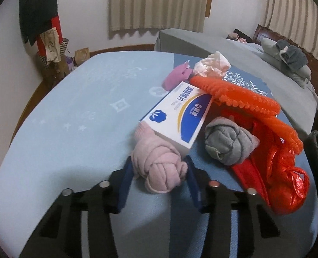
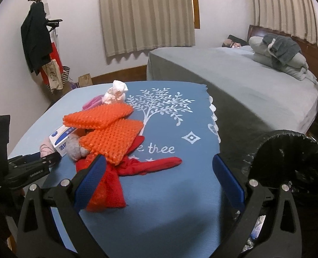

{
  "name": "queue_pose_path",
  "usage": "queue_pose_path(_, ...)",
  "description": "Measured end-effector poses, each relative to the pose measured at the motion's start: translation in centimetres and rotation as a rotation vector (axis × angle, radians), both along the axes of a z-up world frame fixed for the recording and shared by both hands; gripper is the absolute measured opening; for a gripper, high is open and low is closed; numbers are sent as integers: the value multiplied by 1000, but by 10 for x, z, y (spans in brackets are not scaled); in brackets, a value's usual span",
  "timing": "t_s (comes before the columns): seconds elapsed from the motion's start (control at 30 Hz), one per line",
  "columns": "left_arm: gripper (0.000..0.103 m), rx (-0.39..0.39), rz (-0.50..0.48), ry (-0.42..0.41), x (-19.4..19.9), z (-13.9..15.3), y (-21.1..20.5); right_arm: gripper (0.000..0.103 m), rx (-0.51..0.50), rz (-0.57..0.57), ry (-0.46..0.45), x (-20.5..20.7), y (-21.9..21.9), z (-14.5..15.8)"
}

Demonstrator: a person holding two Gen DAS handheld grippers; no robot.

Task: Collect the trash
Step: 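Grasp the pink knotted sock with the left gripper, then grasp the grey sock with the right gripper while the left gripper holds the pink sock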

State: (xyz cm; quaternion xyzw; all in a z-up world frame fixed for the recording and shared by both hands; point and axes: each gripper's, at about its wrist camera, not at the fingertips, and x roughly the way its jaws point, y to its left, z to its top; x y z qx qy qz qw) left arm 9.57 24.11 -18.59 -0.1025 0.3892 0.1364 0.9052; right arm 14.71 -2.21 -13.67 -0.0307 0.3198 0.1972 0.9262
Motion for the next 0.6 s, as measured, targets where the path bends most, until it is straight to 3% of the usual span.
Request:
queue_pose_path(0.53, 39, 57, 47, -51, -28, 26, 23, 96, 66, 123, -11, 0, 49, 18)
queue_pose_path(0.6, 39, 56, 59, -52, -28, 26, 30, 89, 69, 153, -18, -2, 59, 20)
